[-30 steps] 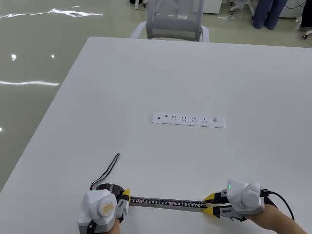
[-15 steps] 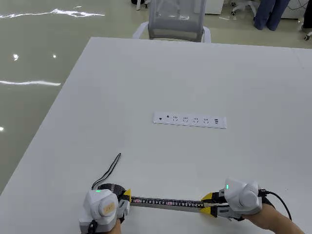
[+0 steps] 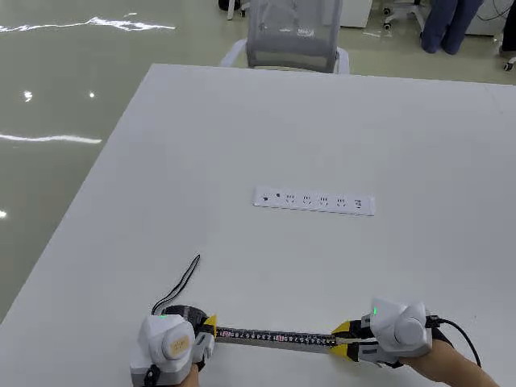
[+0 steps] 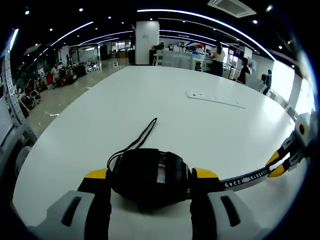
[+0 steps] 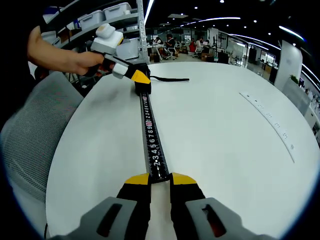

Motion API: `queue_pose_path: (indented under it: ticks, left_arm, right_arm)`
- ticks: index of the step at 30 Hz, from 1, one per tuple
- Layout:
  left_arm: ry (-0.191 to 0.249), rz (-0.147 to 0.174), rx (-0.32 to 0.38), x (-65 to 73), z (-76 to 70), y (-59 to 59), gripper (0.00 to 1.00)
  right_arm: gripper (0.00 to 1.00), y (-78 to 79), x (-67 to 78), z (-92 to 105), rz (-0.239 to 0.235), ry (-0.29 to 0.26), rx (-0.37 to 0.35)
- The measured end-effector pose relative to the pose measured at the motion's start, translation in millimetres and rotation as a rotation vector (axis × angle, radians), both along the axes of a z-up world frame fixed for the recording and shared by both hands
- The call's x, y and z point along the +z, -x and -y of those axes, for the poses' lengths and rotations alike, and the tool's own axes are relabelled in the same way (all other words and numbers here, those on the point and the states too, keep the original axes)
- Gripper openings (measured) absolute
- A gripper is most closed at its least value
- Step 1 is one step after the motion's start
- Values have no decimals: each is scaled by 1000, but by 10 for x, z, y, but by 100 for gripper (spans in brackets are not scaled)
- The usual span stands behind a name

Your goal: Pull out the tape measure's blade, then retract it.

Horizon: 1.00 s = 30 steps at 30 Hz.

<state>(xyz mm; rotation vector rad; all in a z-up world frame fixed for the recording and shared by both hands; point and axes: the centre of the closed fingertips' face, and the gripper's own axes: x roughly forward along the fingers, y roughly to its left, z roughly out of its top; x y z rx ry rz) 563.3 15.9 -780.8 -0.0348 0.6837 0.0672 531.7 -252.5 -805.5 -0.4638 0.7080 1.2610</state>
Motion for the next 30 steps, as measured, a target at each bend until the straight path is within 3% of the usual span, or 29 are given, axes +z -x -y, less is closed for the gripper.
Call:
queue_pose_path:
  ticks: [30]
  left_arm:
    - [0,7,-3,-1,4,1,61]
  right_arm:
    - [13,-29,27,-53,6,9,10]
